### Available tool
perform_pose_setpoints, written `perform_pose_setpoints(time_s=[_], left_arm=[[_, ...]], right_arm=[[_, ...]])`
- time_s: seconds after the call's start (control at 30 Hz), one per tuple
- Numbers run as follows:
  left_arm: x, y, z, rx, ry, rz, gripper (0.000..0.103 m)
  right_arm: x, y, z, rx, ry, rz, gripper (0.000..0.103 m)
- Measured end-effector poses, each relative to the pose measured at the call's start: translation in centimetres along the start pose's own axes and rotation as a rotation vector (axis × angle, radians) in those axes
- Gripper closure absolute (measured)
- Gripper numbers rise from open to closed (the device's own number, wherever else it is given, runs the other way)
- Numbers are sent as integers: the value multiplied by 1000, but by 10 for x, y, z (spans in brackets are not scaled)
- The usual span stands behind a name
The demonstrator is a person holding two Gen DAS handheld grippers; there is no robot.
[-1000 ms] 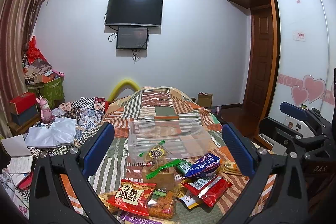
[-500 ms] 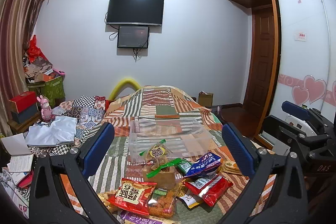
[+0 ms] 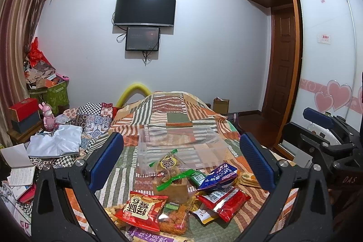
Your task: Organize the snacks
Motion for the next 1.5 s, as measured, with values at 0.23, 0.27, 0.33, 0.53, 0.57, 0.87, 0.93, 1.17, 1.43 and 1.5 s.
perform_pose_setpoints(time_s=[0.23,0.27,0.33,0.53,0.57,0.87,0.93,1.17,1.43,1.5], left_arm=[[1,-2,1,3,0,-3,0],[1,-2,2,3,-1,-4,0],[2,-2,2,2,0,-5,0],[4,-4,2,2,-2,-14,0],[5,-5,2,1,-3,-17,0],[34,-25,-4,-17,-15,-114,0],[49,-34,-8,-28,-16,-159,0],[104,-72,-30,-94,-13,-335,0],[152,-95,-40,-103,-1,-465,0],[158,-96,-39,-95,-5,-479,0]], right_arm=[[0,1,0,2,-2,-2,0],[0,1,0,3,-2,-2,0],[1,1,0,4,-1,-2,0],[4,-1,1,13,-2,-14,0],[5,-2,2,15,-2,-16,0],[26,-19,14,32,-14,-79,0],[32,-28,19,33,-22,-105,0],[63,-70,49,54,-46,-240,0],[87,-113,89,90,-85,-384,0],[91,-124,95,90,-88,-415,0]])
Point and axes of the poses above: each gripper's, at about its wrist camera, not at the fingertips, and x roughly the way its jaws point, z to its right, y to its top, the point moved 9 cm from there along x, roughly the way its jaws point, and after that the axes turned 1 degree about -x, right-handed, at the moved point
